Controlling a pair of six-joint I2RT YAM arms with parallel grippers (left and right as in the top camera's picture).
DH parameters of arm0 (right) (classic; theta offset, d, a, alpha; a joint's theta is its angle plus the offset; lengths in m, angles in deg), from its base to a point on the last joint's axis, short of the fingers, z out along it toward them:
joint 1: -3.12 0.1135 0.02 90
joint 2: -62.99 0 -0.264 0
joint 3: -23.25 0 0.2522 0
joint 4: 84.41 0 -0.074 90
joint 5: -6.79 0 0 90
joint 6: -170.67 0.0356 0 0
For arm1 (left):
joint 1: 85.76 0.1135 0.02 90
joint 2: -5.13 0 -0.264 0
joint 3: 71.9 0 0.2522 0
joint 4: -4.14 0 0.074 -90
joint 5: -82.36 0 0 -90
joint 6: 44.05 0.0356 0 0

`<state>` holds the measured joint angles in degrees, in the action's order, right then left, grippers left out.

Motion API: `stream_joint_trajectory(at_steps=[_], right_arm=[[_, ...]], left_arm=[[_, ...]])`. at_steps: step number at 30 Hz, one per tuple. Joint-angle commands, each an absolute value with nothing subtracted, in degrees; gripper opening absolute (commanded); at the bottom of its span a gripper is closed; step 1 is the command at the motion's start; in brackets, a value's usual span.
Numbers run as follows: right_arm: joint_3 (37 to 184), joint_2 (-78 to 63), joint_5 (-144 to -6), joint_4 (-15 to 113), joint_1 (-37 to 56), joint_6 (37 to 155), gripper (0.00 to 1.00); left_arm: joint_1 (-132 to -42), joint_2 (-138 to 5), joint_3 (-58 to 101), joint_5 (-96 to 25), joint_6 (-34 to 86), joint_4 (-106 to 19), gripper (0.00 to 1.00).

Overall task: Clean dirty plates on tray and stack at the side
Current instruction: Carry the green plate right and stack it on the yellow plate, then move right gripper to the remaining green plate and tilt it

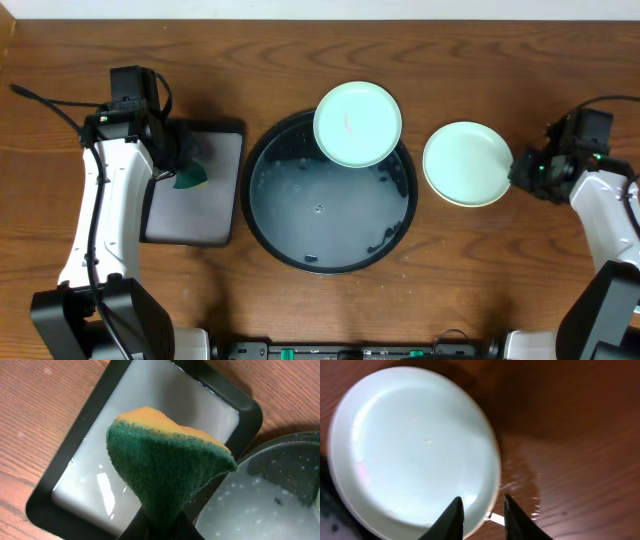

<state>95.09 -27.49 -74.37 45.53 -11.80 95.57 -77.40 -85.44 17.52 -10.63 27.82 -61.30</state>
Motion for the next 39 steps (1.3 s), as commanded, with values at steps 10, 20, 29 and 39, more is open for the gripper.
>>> stream_joint_trajectory(at_steps=[10,20,29,39], right_arm=[[112.51,-32.30,-72.01,40.33,2.52,93.34,0.40],[138.57,-57.37,-62.00,31.22,10.04,83.63,0.57],[140.82,-67.40,-59.44,38.26,14.17,82.74,0.55],[140.91,-68.49,-62.35,39.17,15.22,83.44,0.04]], left_arm=[[-77.20,-85.22,18.57,-9.95,28.52,-61.46,0.08],[-77.20,-85.22,18.57,-9.93,28.52,-61.43,0.08],[-77.20,-85.22,18.57,-9.93,28.52,-61.43,0.08],[-77.20,-85.22,18.57,-9.93,28.52,-61.43,0.08]])
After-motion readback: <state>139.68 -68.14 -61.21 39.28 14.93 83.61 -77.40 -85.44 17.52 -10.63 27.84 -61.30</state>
